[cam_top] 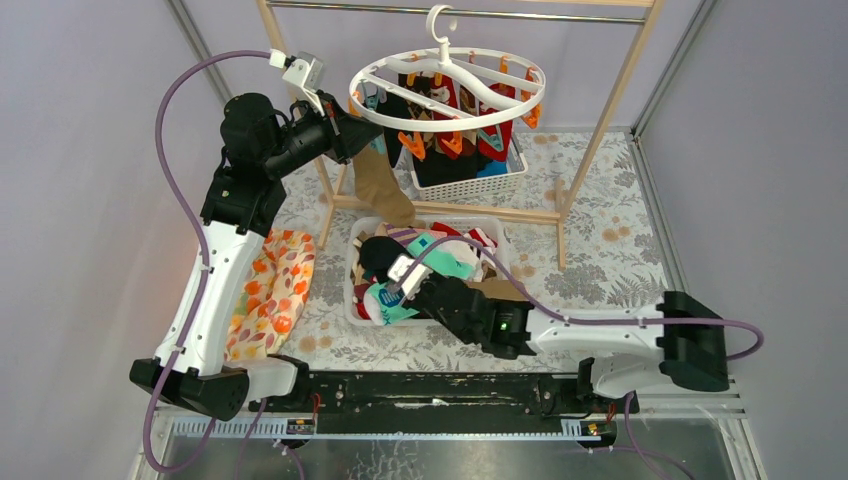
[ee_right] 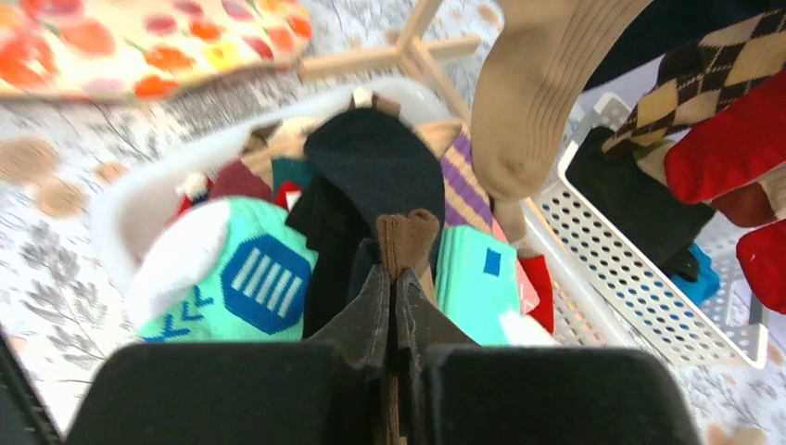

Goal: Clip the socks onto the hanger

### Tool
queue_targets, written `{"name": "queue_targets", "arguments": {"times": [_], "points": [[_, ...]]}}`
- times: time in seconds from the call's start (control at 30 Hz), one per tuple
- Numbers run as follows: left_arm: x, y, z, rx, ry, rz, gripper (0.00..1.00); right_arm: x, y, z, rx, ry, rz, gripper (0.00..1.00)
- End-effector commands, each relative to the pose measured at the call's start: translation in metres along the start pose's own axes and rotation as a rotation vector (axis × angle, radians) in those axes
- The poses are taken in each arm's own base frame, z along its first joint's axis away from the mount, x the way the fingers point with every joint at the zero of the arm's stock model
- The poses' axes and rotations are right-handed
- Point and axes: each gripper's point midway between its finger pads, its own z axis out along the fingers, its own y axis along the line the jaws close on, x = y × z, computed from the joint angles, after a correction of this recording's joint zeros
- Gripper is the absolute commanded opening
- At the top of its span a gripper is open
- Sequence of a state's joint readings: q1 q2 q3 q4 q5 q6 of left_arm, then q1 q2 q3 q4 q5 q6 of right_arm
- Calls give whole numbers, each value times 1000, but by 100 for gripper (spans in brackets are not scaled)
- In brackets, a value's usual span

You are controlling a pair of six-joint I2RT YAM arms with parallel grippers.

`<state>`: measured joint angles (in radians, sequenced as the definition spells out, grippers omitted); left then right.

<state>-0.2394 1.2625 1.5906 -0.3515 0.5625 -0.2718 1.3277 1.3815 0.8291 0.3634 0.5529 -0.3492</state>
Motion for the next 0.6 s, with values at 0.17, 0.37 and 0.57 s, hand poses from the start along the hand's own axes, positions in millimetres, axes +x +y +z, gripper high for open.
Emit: {"name": "queue_targets", "arguments": {"times": [0.17, 0.37, 0.57], "points": [[-8, -7, -6, 27, -24, 29, 0, -63, -19, -39, -73, -241, 280, 0], [-8, -8, -5, 32, -26, 18, 0, -37, -1, -29, -138, -146, 283, 0], [-8, -9, -7, 32, -27, 24, 0, -3, 21, -9, -145, -66, 301, 0]]}}
